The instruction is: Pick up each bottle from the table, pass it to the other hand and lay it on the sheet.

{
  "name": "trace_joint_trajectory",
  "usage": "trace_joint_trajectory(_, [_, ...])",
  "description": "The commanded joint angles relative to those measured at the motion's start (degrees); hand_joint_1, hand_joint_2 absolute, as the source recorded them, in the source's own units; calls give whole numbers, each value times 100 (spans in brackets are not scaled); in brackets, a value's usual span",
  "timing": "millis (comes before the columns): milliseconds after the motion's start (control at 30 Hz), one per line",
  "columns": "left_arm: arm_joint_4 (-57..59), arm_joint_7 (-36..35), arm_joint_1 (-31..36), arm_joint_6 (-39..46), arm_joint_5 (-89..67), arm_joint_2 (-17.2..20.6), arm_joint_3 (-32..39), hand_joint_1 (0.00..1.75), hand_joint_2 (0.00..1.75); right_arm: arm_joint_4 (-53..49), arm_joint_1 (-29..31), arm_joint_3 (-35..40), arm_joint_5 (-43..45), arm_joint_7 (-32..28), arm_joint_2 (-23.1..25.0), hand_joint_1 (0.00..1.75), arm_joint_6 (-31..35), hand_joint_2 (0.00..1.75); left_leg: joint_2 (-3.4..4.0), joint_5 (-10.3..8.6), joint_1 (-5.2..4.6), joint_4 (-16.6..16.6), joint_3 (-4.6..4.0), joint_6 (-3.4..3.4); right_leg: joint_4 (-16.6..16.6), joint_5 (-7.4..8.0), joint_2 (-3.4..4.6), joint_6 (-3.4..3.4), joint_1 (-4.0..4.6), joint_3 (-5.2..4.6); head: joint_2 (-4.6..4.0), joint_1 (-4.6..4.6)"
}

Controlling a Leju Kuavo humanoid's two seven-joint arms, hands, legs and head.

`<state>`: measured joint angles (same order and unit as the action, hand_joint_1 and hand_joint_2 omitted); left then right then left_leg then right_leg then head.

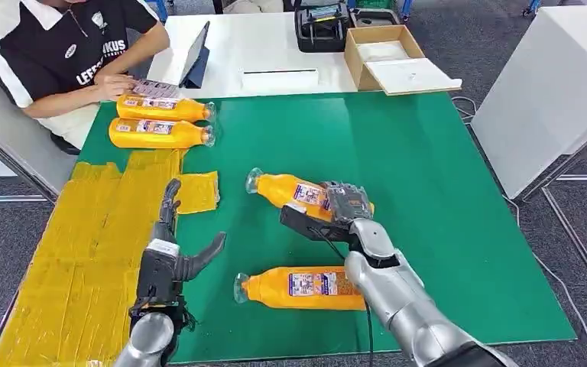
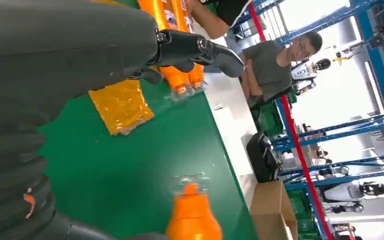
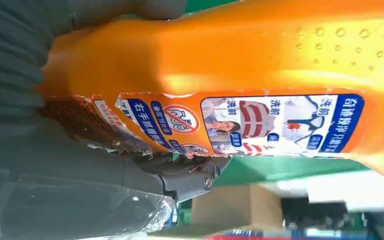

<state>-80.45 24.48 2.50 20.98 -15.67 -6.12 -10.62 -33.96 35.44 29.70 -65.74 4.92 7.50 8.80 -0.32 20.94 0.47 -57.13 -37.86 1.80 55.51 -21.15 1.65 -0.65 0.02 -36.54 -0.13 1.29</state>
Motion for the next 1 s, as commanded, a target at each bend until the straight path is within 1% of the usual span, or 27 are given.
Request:
trace_joint_trajectory(33, [-244,-11,-376,-218,169,191,-2,0,175,-1716,-837,-329,192,-310,-194,175,1255,175,-2,16,-5,0,24,-10,4,-18,-16,1,-4,23,0,0])
trace_joint_trajectory(67, [-221,-77,-326,-432,331,182,-56,0,175,-1835,-920,-343,264,-414,-189,175,1476,175,-5,20,-5,-3,27,-12,6,-23,-22,1,-3,27,0,-2])
trace_joint_trajectory(100, [-206,-98,-269,-629,498,187,-104,0,175,-1940,-1001,-372,368,-551,-158,175,1730,175,-11,10,-4,0,12,-9,3,-15,-22,1,-3,12,0,-2])
trace_joint_trajectory(133, [-150,-158,-156,-887,710,188,-206,0,175,-2024,-1109,-393,699,-910,-93,175,2029,175,-12,13,-3,-3,13,-11,6,-18,-25,1,-2,13,0,-2])
trace_joint_trajectory(167, [-120,-238,-71,-1054,867,183,-300,0,175,-2017,-1159,-395,963,-1157,-32,175,2156,175,-12,7,-3,1,2,-8,3,-12,-21,0,-2,1,0,0])
trace_joint_trajectory(200, [-76,-294,25,-1142,982,159,-386,0,175,-2076,-1230,-405,1147,-1396,23,175,2422,175,-18,11,-2,-1,8,-12,5,-18,-30,0,-1,8,0,0])
trace_joint_trajectory(233, [-18,-325,143,-1185,1051,100,-510,0,175,-2062,-1288,-403,1358,-1719,113,175,2728,175,-13,5,0,0,-5,-8,1,-9,-21,0,1,-7,0,-2])
trace_joint_trajectory(300, [18,-399,242,-1265,1141,42,-624,0,175,-2110,-1355,-358,1484,-1894,180,175,2901,175,-21,15,-4,-6,10,-13,11,-24,-36,1,-3,10,0,-2])
trace_joint_trajectory(333, [42,-405,310,-1273,1158,25,-722,0,175,-2119,-1401,-332,1693,-2119,230,175,2990,175,-14,11,-2,-3,2,-10,5,-16,-26,1,-1,0,0,-2])
trace_joint_trajectory(367, [53,-404,347,-1260,1166,-9,-764,0,175,-2125,-1439,-317,1757,-2185,241,175,3008,175,-16,15,-4,-6,9,-12,10,-22,-32,2,-3,8,0,-2])
trace_joint_trajectory(400, [60,-403,360,-1263,1168,-19,-779,0,175,-2127,-1456,-311,1761,-2196,242,175,3019,175,-12,6,-1,1,-3,-8,2,-11,-21,0,-1,-5,0,0])
trace_joint_trajectory(500, [70,-397,359,-1262,1178,-6,-784,0,175,-2121,-1454,-306,1778,-2209,226,175,3026,175,-13,15,-3,-5,11,-11,8,-20,-28,2,-2,9,0,0])
trace_joint_trajectory(667, [64,-394,349,-1260,1184,17,-783,0,175,-2105,-1434,-309,1803,-2220,218,175,3021,175,-5,10,-3,1,7,-10,1,-13,-17,2,-2,3,0,-2])
trace_joint_trajectory(767, [149,-399,446,-1347,1191,17,-931,0,175,-2138,-1520,-283,1992,-2475,283,175,3043,175,-9,15,-5,-3,14,-13,6,-20,-25,2,-4,11,0,-2])
trace_joint_trajectory(867, [242,-400,542,-1353,1199,-39,-1053,0,175,-2082,-1592,-226,2052,-2543,353,175,3036,175,-18,15,-5,-2,16,-14,6,-23,-34,2,-3,14,0,-2])
trace_joint_trajectory(900, [233,-396,549,-1341,1196,-62,-1069,0,175,-2055,-1592,-194,2057,-2557,361,175,3014,175,-14,8,-2,1,4,-10,1,-14,-24,0,-2,2,0,-2])
trace_joint_trajectory(967, [187,-395,536,-1339,1196,-81,-1080,0,175,-2046,-1614,-174,2098,-2609,365,175,3038,175,-12,18,-6,-3,21,-14,7,-24,-29,2,-5,18,0,-2])
trace_joint_trajectory(1000, [124,-396,515,-1344,1192,-108,-1096,0,175,-2043,-1642,-143,2105,-2635,373,175,3038,175,-9,10,-3,1,7,-10,0,-14,-21,1,-2,5,0,-2])
